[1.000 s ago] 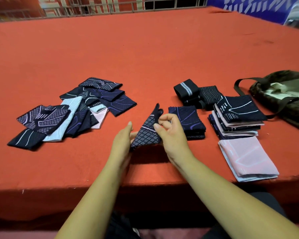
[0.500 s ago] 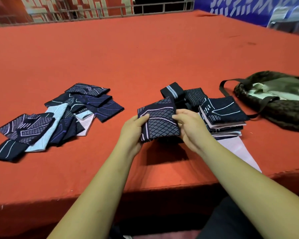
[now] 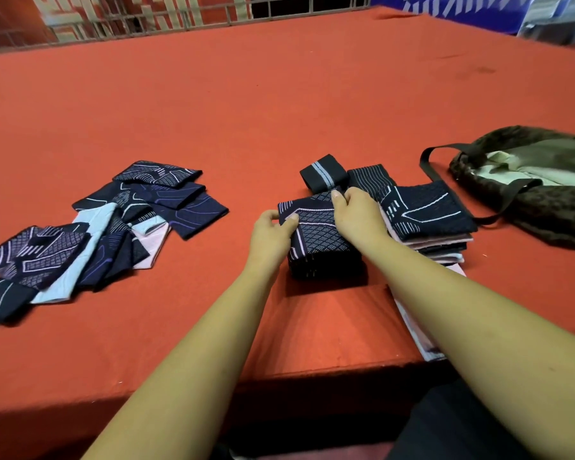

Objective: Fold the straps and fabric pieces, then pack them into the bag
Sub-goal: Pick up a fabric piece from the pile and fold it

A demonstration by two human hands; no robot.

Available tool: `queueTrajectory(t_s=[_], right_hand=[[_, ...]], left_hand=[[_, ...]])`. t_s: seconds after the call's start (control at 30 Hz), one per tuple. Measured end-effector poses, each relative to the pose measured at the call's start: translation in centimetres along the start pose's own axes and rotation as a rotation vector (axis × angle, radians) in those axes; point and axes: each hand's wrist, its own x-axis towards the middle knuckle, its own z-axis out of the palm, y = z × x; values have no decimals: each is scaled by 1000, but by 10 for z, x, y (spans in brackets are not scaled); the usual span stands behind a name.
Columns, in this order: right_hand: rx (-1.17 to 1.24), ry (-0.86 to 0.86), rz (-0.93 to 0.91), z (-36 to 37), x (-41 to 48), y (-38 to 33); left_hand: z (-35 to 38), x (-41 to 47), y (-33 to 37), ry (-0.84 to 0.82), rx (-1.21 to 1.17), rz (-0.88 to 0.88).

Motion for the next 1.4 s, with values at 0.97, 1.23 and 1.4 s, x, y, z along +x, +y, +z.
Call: queueTrajectory(t_s=[0.97,1.23,1.4], right_hand=[[-39,-4,-144,17,6,-36],[18,-366,10,141,39,-111],[1,-395,72,202,59,-125]], left_hand=[[-89,42,-19,92,597,169],[-202,80,-40,275,498,-145],[-209,118,-62,306,432,-184]])
